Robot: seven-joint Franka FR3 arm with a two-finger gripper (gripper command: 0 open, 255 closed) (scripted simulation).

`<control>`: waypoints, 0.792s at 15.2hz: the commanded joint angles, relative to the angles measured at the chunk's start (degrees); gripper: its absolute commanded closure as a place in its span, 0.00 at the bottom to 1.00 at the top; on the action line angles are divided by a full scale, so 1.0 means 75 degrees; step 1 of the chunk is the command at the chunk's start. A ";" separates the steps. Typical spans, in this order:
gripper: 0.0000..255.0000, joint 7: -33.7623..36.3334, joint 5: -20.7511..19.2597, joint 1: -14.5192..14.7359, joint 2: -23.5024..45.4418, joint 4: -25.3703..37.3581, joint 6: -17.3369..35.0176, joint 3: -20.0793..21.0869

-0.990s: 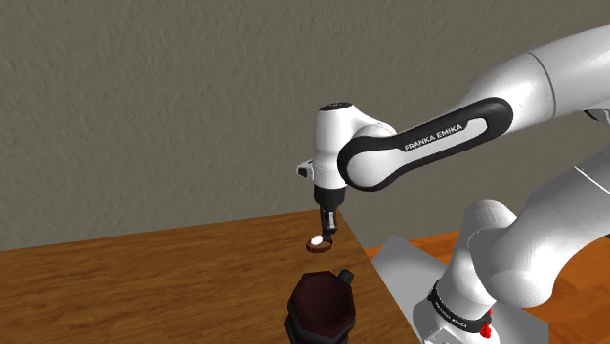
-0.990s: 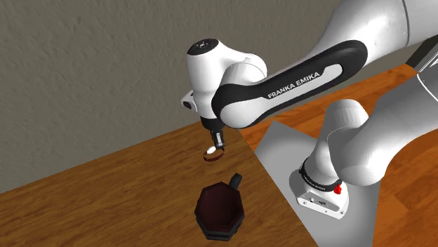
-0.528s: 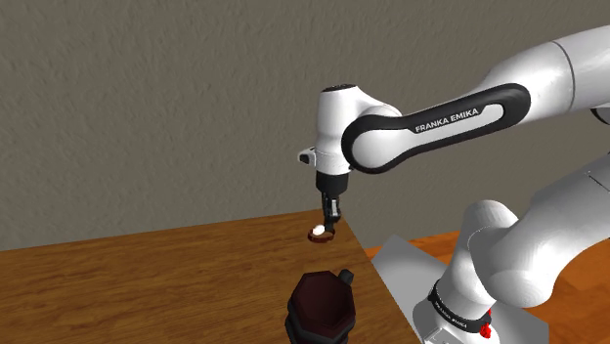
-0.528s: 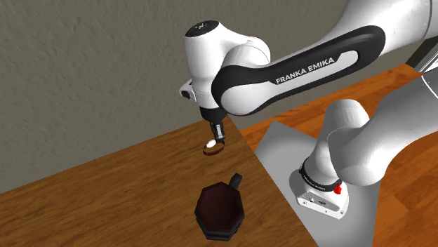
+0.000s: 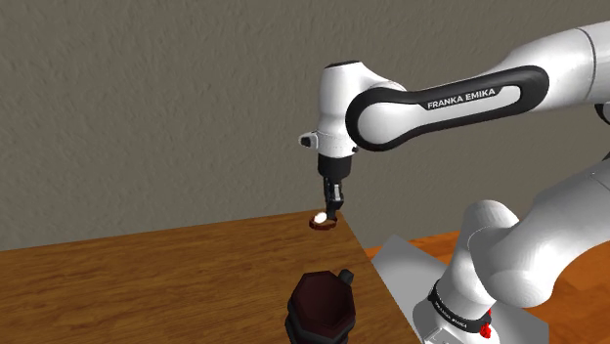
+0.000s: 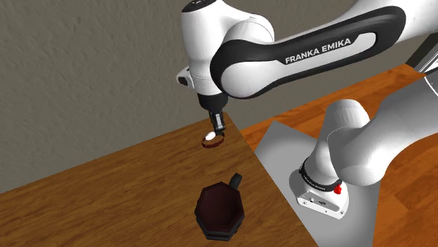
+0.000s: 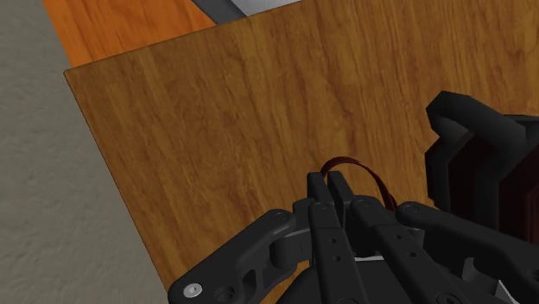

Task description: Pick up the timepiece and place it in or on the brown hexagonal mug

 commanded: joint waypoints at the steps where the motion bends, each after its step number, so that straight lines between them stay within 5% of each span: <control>1: 1.00 0.0018 -0.0002 0.0002 -0.0073 0.0153 -0.0229 0.0001; 12: 1.00 0.0075 -0.0027 -0.0003 -0.0202 0.1187 -0.1391 -0.0017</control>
